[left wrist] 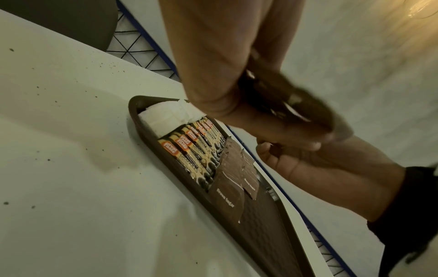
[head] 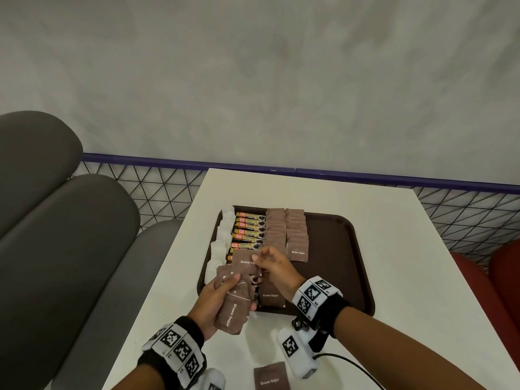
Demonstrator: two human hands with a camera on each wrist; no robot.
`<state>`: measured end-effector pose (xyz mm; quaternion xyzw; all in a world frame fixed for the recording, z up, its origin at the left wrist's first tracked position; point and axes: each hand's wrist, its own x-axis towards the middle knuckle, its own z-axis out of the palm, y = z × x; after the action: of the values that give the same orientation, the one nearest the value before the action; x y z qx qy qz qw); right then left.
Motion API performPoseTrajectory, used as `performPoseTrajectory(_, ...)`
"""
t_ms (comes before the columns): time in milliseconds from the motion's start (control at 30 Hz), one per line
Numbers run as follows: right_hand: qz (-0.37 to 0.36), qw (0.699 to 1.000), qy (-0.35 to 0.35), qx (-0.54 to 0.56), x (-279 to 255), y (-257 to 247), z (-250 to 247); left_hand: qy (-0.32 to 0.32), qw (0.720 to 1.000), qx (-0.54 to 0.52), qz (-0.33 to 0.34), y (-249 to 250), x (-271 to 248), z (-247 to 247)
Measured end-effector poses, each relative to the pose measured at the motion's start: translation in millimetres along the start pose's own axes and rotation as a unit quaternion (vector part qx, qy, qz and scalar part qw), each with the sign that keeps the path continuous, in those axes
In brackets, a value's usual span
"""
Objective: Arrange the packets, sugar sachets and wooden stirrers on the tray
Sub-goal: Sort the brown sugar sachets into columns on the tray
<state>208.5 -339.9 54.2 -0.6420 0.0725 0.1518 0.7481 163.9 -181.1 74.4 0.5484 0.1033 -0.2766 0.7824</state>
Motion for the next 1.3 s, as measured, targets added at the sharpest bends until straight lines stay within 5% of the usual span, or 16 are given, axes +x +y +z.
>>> performPoseTrajectory(200, 0.011, 1.0, -0.011, 0.015, -2.6, -2.5, -9.5, 0.0, 1.0, -0.007, -0.012, -2.0, 1.7, -1.3)
performPoseTrajectory(500, 0.026, 0.951, 0.271, -0.145, 15.3, 13.4, -94.0, 0.031, 0.998, -0.01, -0.06, -8.5, 4.5, -18.3)
performPoseTrajectory(900, 0.079, 0.902, 0.289, -0.311, 41.8, 28.5, -108.6, 0.035, 0.994, -0.006, -0.104, -15.8, 19.9, -28.5)
performPoseTrajectory(1300, 0.073, 0.886, 0.319, -0.33, 53.0, 36.4, -107.7, -0.011, 0.997, -0.013, -0.069, -20.8, 30.4, -43.2)
